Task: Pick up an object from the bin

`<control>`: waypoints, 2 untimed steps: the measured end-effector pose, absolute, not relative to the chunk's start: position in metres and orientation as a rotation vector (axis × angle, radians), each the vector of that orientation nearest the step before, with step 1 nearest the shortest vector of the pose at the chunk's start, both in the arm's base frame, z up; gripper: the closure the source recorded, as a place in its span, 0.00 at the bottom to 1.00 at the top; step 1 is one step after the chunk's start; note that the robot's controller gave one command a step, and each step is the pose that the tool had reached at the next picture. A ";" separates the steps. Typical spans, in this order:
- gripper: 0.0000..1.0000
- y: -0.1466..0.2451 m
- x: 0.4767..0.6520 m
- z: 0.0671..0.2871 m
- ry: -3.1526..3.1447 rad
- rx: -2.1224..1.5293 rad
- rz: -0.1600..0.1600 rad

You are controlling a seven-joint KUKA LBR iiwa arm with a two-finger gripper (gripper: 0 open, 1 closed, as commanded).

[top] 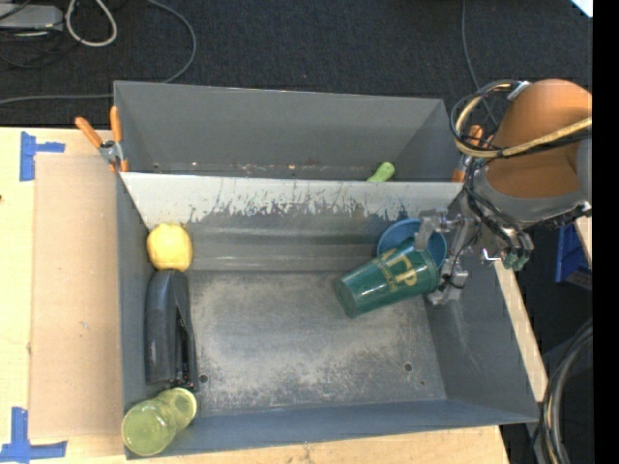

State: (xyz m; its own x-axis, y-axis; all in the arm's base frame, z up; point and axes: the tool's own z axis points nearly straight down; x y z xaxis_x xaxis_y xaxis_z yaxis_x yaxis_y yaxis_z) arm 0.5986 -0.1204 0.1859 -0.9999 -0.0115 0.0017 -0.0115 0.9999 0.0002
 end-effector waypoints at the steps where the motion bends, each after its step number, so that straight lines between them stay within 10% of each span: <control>1: 0.00 -0.120 0.599 0.186 -3.140 0.018 0.000; 2: 0.00 -0.120 0.581 0.131 -3.135 -0.062 -0.004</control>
Offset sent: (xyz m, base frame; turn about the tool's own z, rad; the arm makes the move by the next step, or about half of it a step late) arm -0.0169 -0.0018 -0.0529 0.0553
